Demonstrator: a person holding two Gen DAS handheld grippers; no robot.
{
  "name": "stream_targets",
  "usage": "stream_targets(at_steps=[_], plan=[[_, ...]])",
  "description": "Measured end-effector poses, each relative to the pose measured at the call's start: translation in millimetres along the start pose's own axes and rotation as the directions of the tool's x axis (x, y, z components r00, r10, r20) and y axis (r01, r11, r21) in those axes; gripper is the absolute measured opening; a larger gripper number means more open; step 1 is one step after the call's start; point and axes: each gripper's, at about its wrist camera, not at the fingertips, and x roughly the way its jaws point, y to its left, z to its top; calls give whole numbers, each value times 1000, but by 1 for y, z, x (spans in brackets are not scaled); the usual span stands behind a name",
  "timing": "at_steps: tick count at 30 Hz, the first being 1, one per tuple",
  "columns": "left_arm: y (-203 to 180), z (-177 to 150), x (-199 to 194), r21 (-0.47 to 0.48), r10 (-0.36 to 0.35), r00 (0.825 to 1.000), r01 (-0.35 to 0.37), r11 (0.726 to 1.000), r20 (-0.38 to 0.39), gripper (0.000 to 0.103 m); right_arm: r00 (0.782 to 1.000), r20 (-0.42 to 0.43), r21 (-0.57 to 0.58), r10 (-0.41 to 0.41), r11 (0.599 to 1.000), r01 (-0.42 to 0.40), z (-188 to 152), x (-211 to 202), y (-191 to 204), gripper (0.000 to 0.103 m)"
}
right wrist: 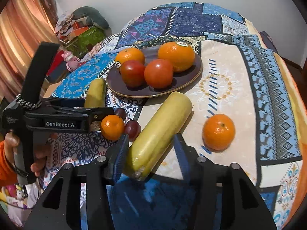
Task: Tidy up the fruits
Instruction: 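Grasp a yellow corn cob with the right tool while the left tool grasps another cob, then lift both yellow corn cobs upright off the quilt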
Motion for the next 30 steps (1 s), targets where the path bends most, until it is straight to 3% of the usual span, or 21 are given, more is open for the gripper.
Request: stream_targets(at_steps=[2, 5, 11, 16, 30], plan=[[-1, 1, -2, 21, 1, 1000, -1, 1000, 12, 71, 1000, -6, 11, -1, 1000, 1, 1, 7, 1, 51], [3, 0, -3, 41, 0, 1000, 0, 999, 12, 58, 1000, -7, 31, 10, 999, -9, 2, 11, -2, 52], [22, -8, -13, 59, -23, 1000, 24, 998, -4, 45, 1000, 6, 4, -5, 1000, 5, -4, -8, -8, 40], [37, -13, -18, 67, -30, 999, 31, 997, -16, 41, 1000, 9, -25, -29, 999, 29, -3, -18, -11, 33], [37, 12, 2, 40, -17, 1000, 16, 999, 22, 42, 997, -35, -4, -68, 998, 68, 13, 11, -11, 39]])
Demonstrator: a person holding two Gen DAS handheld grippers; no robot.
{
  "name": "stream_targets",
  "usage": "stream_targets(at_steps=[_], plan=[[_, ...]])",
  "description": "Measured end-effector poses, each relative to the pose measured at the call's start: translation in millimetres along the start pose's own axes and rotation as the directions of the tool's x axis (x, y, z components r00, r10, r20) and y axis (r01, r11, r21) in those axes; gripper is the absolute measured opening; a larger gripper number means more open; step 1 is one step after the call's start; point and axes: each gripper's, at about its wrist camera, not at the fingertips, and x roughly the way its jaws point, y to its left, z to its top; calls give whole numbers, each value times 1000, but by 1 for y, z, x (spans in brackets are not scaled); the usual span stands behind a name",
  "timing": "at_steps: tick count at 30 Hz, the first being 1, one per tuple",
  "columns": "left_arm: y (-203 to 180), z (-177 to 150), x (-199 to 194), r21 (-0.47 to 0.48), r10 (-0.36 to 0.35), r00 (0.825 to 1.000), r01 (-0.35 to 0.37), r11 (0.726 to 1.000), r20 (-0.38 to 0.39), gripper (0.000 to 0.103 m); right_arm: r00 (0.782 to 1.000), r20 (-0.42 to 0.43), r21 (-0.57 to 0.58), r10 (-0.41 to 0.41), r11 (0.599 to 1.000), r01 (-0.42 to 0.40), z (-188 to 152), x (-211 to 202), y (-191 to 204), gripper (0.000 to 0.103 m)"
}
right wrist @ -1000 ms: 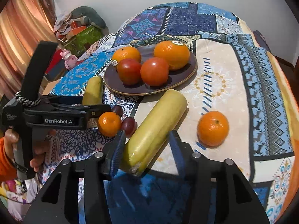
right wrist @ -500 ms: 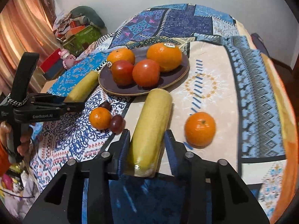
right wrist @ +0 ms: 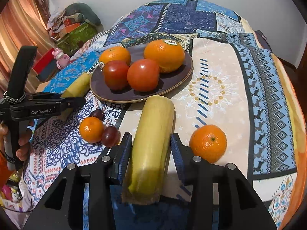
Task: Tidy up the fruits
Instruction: 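Lift both yellow corn cobs upright off the quilt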
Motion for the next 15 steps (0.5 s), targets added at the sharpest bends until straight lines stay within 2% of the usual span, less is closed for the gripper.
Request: stream_targets(at_steps=[3, 10, 15], plan=[[-3, 0, 0, 23, 18, 1000, -18, 1000, 14, 42, 1000, -9, -13, -14, 1000, 14, 4, 6, 2, 40], [-1, -19, -16, 20, -22, 1000, 22, 1000, 12, 38, 1000, 28, -29, -9, 1000, 10, 0, -4, 7, 34], [-9, -36, -27, 59, -37, 999, 37, 998, 1, 38, 999, 6, -72, 37, 997, -36, -5, -10, 20, 34]])
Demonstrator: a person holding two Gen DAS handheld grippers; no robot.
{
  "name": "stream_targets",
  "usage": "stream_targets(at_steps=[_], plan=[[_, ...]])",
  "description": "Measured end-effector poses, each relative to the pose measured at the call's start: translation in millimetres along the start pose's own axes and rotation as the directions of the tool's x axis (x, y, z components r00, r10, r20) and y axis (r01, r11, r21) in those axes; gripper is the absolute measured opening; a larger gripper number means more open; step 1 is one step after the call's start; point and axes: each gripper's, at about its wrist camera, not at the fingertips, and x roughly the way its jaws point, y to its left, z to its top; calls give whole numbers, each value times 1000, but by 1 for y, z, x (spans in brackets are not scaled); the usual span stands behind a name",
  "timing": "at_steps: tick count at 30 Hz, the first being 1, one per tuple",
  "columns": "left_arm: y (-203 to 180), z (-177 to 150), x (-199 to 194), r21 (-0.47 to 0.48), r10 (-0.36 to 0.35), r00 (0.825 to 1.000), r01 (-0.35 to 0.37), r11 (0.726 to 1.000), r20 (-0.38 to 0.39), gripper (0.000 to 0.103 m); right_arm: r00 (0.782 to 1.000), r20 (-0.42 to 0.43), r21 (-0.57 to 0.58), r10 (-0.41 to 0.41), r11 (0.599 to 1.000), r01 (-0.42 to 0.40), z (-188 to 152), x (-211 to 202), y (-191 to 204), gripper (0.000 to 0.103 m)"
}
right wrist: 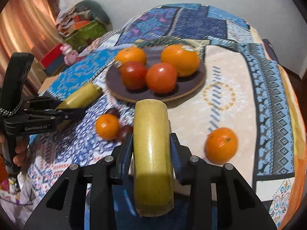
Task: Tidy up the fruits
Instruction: 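Lift both yellow corn cobs upright off the quilt, then carry both corn cobs over the purple plate and lower them onto the fruit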
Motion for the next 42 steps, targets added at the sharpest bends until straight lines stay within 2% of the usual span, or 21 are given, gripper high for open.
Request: stream_targets(at_steps=[4, 10, 16, 21, 34, 42], plan=[[-7, 3, 4, 35, 27, 1000, -26, 999, -8, 39, 1000, -27, -14, -9, 1000, 8, 0, 11, 5, 35], [-3, 14, 17, -10, 24, 1000, -24, 1000, 13, 38, 1000, -24, 25, 13, 1000, -13, 2, 16, -2, 35], [-4, 10, 8, -8, 23, 999, -23, 1000, 27, 38, 999, 33, 24, -8, 1000, 7, -1, -1, 0, 34], [-3, 13, -9, -23, 12, 998, -11, 1000, 67, 38, 995, 94, 37, -10, 999, 7, 12, -17, -6, 34], [-14, 63, -44, -20, -15, 976, 20, 1000, 215, 38, 984, 179, 46, -9, 999, 0, 60, -23, -14, 34], [-19, 98, -37, -15, -22, 969, 27, 1000, 247, 38, 974, 225, 26, 4, 1000, -10, 92, -33, -14, 34]])
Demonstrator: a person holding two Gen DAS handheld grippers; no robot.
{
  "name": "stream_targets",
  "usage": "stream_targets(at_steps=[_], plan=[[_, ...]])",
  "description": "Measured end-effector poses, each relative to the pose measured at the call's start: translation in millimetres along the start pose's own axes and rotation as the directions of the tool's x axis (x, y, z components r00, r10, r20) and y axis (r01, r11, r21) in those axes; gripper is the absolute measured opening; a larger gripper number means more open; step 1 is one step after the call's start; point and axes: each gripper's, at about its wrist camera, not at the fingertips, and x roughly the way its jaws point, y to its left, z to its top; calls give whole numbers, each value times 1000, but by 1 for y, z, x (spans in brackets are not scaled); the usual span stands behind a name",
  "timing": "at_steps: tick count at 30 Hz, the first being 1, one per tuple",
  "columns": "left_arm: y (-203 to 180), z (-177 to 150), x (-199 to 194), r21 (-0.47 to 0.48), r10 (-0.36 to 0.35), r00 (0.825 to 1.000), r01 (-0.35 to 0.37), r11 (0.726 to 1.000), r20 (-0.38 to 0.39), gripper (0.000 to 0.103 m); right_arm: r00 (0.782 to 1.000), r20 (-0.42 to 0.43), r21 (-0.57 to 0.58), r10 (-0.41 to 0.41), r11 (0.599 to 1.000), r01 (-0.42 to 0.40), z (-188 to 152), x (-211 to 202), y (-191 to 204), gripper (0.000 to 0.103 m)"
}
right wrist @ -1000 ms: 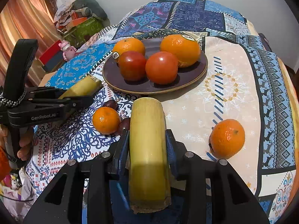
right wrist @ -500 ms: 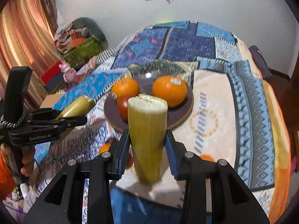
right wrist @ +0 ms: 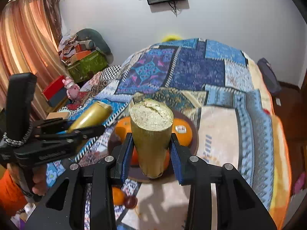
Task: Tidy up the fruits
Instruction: 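Carry both corn cobs over the purple plate and lower them onto the fruit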
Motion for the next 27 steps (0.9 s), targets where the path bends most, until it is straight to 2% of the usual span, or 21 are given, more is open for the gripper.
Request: stream_targets(at_steps=[10, 20, 27], plan=[[-2, 22, 29, -13, 9, 1000, -9, 1000, -5, 38, 1000, 17, -23, 27, 999, -26, 34, 19, 6, 34], [4, 23, 47, -26, 15, 1000, -16, 1000, -20, 38, 996, -83, -54, 32, 998, -37, 38, 62, 8, 34], [8, 19, 57, -38, 15, 999, -17, 999, -46, 38, 993, -113, -41, 38, 998, -43, 36, 74, 5, 34]])
